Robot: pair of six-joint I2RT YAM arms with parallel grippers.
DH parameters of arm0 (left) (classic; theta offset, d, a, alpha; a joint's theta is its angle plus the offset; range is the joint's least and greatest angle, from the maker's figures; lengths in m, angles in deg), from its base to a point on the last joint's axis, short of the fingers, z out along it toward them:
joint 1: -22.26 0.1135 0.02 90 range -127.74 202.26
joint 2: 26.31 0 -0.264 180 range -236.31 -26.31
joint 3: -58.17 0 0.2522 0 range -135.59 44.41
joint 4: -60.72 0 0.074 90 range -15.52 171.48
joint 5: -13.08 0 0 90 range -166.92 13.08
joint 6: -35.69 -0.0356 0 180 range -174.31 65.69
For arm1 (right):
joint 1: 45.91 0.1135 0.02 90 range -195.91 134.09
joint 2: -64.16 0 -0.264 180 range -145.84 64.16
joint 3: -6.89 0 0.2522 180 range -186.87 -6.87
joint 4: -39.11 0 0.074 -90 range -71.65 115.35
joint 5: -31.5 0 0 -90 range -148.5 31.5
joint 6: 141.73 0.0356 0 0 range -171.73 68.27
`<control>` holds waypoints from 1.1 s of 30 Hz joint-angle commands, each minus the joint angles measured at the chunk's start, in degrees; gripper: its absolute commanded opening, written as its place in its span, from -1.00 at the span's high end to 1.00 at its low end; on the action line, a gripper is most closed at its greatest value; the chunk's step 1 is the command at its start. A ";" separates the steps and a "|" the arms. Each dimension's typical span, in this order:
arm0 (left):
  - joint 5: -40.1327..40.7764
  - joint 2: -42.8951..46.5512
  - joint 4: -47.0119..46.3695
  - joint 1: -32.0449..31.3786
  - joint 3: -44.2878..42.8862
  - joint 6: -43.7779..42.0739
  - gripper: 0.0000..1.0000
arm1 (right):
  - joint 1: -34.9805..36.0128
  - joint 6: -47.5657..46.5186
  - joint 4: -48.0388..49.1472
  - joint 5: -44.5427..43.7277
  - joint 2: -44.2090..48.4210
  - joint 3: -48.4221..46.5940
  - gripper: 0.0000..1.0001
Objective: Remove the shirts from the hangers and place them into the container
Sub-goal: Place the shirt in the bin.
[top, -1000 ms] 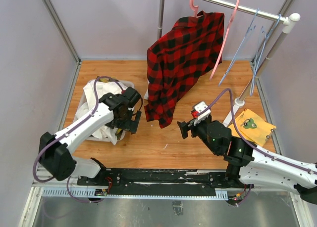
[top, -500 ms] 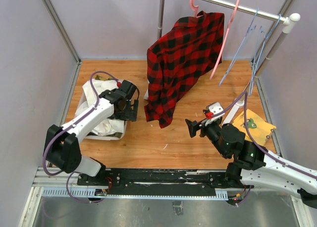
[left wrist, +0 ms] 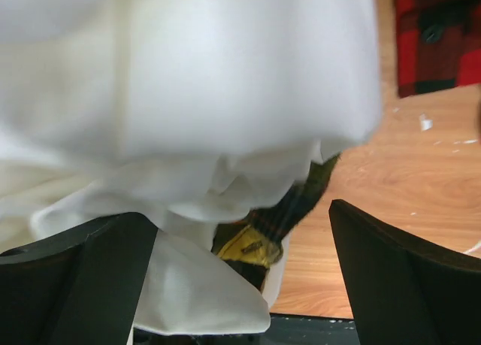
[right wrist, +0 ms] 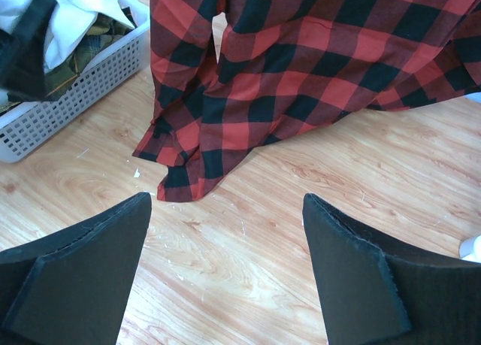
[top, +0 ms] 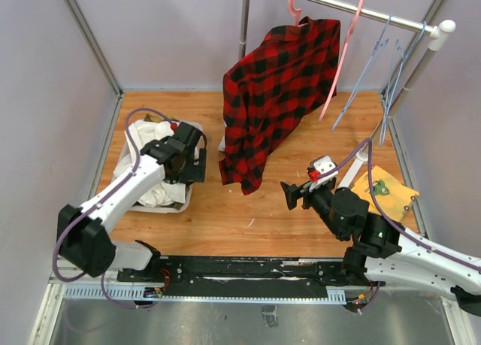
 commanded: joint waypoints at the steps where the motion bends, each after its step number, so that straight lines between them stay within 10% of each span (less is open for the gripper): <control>1: 4.34 8.77 1.81 -0.15 -5.16 0.82 -0.99 | -0.01 -0.50 -0.20 -1.62 0.61 0.73 -0.66; 14: -8.07 19.23 -3.50 -0.11 -7.25 -1.60 -0.99 | -0.01 0.32 -1.54 -0.99 1.34 0.19 -0.67; 25: -26.43 32.84 -30.27 -0.10 1.09 1.58 -0.99 | -0.01 -7.44 -2.37 9.73 9.91 4.43 -0.81; 33: -27.56 20.71 -34.10 -0.11 -11.09 -0.67 -0.99 | -0.01 -11.99 -3.47 25.83 18.55 8.28 -0.95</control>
